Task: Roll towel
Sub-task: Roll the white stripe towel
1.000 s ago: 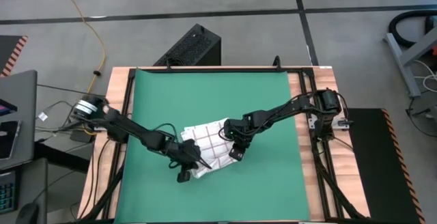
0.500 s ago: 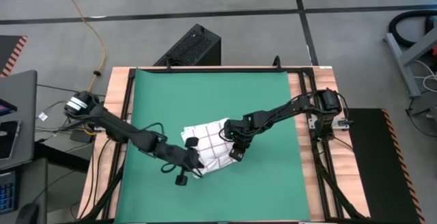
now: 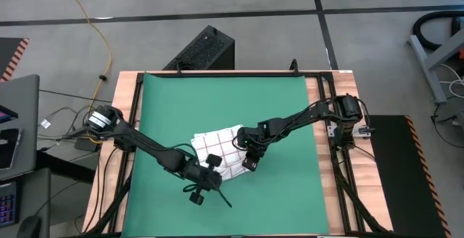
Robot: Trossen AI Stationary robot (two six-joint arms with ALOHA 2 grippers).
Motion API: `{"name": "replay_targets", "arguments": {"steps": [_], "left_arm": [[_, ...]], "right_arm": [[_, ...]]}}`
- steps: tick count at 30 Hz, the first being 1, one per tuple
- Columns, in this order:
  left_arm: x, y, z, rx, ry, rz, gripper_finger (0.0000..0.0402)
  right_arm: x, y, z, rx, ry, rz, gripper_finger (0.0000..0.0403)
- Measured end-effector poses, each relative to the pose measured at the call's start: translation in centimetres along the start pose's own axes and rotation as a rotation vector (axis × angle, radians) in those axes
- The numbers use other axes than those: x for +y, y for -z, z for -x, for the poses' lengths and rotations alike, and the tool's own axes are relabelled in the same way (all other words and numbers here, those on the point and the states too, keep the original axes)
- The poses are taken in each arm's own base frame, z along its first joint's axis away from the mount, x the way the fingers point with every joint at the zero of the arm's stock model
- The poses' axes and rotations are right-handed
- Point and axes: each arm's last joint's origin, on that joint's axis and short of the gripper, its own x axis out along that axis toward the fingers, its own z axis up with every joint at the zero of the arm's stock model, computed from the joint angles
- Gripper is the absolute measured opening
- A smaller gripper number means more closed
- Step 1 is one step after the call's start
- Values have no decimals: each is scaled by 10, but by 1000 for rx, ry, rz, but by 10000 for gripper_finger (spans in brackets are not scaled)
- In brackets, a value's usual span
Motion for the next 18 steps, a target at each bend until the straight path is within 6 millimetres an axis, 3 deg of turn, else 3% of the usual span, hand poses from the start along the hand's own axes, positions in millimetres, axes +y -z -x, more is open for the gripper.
{"name": "replay_targets", "arguments": {"steps": [7, 18], "left_arm": [[6, 20, 0, 104, -203, 84, 0], [-1, 49, -12, 119, -187, 222, 0]], "right_arm": [[0, 0, 0, 1, 0, 1, 18], [0, -1, 0, -8, -5, 8, 18]]}}
